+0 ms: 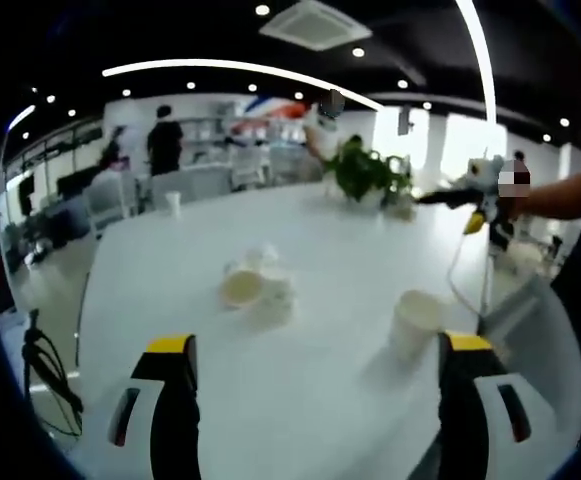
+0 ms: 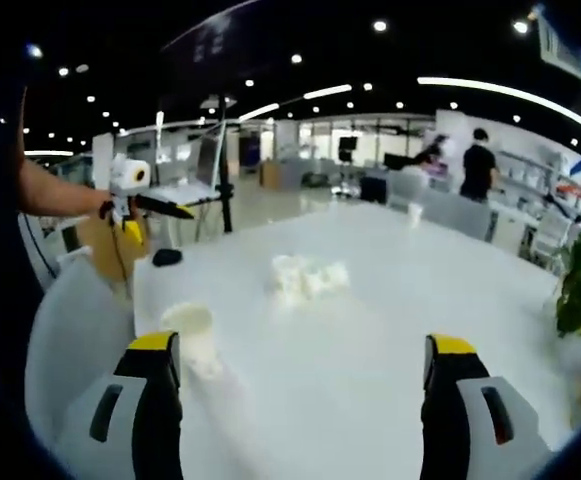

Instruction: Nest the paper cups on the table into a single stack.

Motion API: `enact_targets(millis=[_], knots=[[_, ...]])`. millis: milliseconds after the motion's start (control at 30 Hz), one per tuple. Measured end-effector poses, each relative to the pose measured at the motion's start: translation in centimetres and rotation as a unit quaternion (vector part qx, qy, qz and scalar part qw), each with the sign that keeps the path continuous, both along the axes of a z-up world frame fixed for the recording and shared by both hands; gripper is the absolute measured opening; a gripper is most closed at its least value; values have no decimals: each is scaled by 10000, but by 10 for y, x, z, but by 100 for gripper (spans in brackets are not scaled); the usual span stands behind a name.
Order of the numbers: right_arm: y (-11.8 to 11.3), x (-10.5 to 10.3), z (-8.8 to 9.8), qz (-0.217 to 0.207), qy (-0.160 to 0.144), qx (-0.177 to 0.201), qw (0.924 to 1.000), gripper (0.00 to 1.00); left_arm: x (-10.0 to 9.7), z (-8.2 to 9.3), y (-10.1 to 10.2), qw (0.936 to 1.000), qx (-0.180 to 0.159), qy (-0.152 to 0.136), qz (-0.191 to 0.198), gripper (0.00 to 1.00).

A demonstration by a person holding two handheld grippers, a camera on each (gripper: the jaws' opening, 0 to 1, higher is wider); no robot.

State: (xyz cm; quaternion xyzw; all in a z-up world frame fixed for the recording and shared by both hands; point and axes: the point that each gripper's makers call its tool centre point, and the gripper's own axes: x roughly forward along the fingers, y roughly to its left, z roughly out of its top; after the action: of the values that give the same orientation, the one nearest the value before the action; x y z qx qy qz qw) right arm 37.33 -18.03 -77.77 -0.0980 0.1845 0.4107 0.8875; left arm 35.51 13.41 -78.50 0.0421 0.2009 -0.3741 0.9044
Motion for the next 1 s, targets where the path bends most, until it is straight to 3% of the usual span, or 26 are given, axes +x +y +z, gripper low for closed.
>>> enact_targets(millis=[167, 700, 1000], knots=[[-5, 4, 1, -223, 63, 85, 9997, 100, 0, -2, 2, 10000, 67, 48, -10, 98], [1, 11, -3, -173, 51, 83, 9998, 100, 19, -6, 0, 9999, 67, 134, -76, 98], [2, 11, -8, -222, 135, 117, 9996, 100, 31, -23, 2, 9996, 62, 257, 46, 96]])
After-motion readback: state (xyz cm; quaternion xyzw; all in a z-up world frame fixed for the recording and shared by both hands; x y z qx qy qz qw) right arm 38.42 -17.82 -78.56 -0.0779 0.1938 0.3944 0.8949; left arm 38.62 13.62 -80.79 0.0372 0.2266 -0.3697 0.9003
